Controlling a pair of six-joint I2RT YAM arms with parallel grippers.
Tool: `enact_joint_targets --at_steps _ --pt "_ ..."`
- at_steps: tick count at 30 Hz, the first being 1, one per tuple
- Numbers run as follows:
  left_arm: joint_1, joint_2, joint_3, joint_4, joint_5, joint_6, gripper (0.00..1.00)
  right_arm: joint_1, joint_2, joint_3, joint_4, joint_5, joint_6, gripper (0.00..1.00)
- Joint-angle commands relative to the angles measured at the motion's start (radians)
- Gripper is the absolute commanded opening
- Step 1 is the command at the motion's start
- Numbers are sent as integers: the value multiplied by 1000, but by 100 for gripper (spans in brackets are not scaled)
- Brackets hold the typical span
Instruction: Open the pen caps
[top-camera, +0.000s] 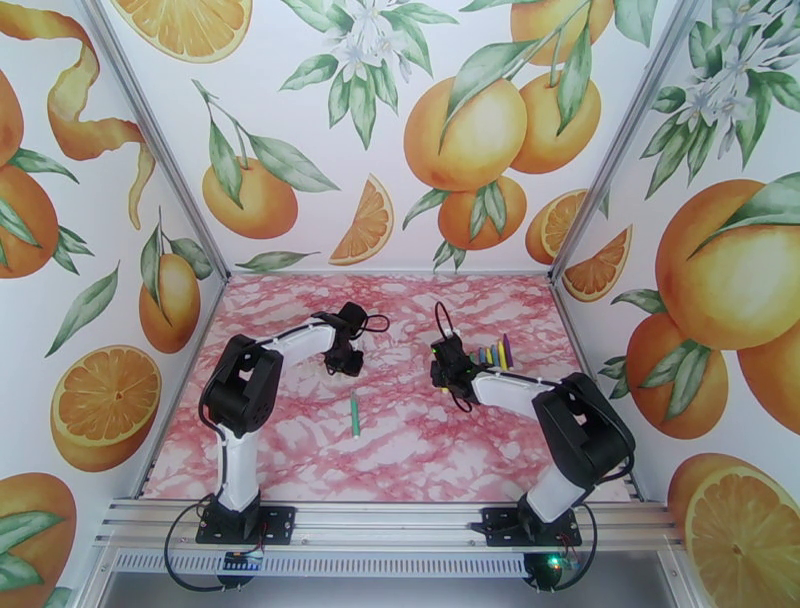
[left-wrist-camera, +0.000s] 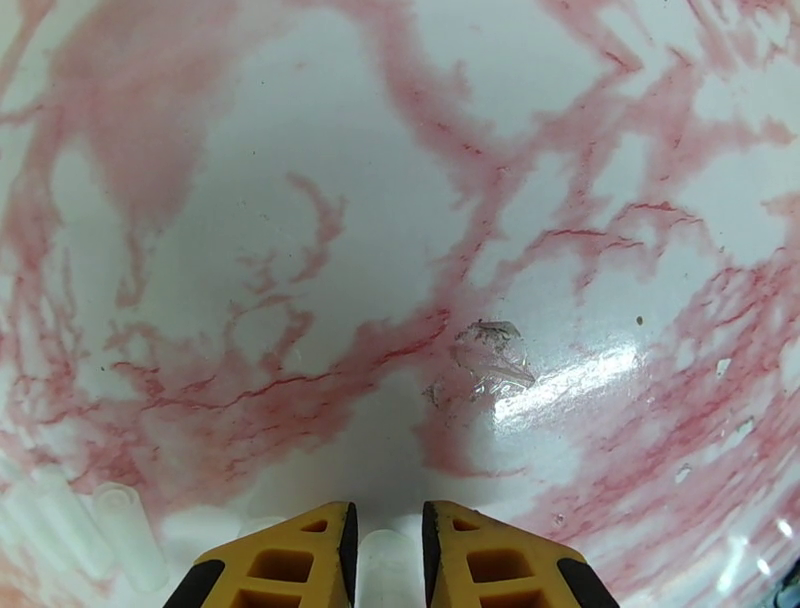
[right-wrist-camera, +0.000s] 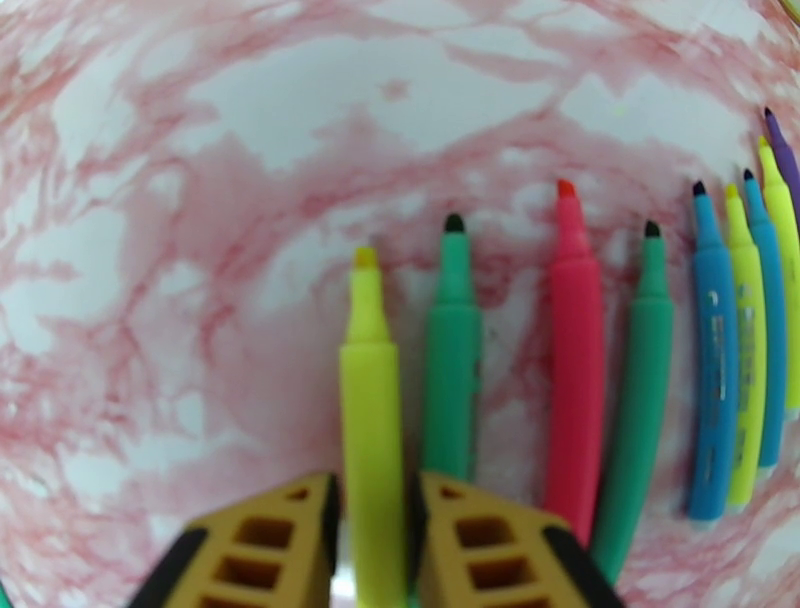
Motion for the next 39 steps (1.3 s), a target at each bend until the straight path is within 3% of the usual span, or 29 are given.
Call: enact_joint_targets --at_steps 1,19,28,39 --pt "-5 -49 20 -1 12 9 26 -6 2 14 -18 21 3 28" --pt "5 -174 -38 45 3 -11 33 30 -133 -16 0 -68 -72 42" --pt "80 -257 -132 104 26 -32 34 158 -126 61 -52 -84 -81 43" --pt "189 -384 -287 188 48 -55 40 315 7 196 -88 -144 -88 43"
